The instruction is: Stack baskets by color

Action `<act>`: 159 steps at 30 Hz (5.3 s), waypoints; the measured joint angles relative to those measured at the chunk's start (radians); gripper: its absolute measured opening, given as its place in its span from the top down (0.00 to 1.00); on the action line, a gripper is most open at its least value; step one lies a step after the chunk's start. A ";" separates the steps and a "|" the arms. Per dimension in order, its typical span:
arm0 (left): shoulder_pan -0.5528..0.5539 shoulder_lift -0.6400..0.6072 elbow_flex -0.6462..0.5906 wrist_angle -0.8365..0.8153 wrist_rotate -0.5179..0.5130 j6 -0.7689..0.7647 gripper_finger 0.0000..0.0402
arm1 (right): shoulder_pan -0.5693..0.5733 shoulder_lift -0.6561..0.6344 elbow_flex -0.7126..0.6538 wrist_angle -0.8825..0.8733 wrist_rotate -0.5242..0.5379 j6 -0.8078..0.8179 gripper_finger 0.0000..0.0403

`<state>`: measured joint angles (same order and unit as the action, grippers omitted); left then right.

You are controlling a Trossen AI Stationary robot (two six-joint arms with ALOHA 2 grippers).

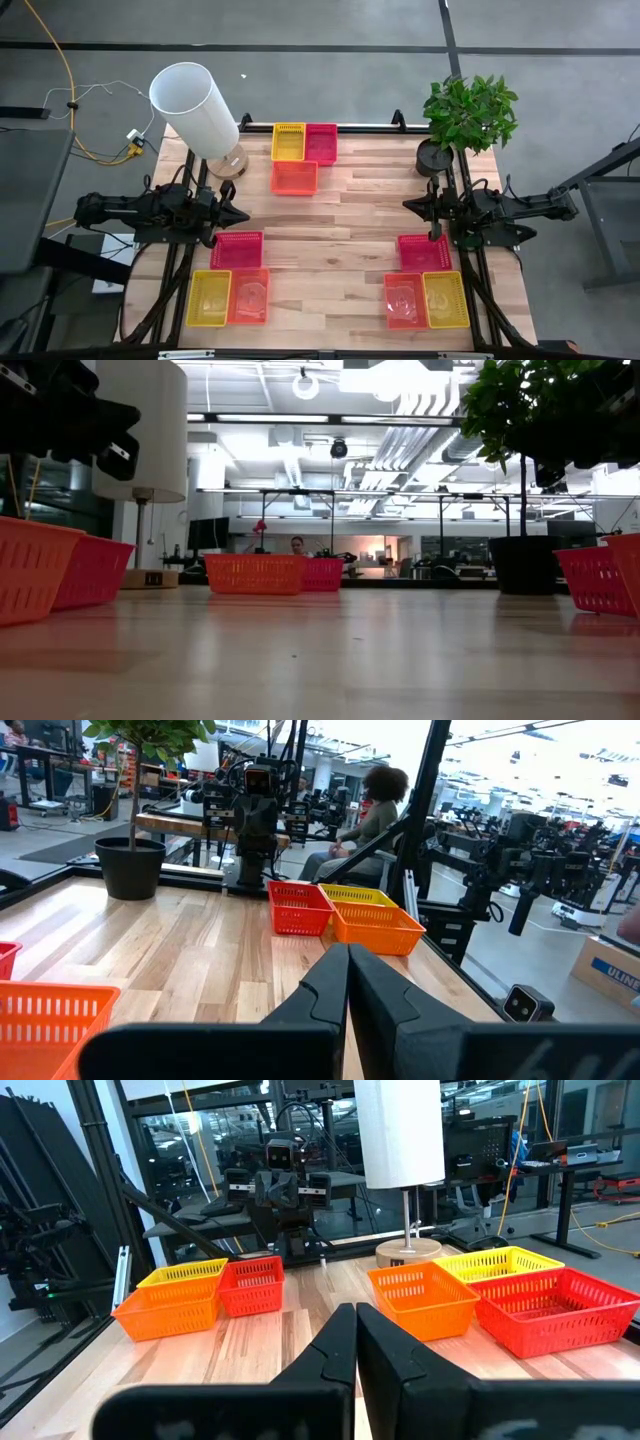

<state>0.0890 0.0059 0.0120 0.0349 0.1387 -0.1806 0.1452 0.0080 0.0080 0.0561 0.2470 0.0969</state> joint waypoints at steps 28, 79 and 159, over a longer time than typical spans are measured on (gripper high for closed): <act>0.000 0.000 0.000 0.000 -0.004 0.090 1.00 | 0.000 0.000 0.000 0.000 0.000 0.000 1.00; 0.000 0.000 0.000 0.029 -0.019 0.158 1.00 | 0.000 0.445 0.426 -0.138 -0.046 0.010 0.72; 0.000 0.000 0.000 0.032 -0.019 0.156 1.00 | 0.132 1.216 0.651 -0.926 -0.240 0.341 0.47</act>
<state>0.0895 0.0059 0.0121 0.0673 0.1193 -0.0250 0.2776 1.2243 0.6590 -0.8701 0.0074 0.4377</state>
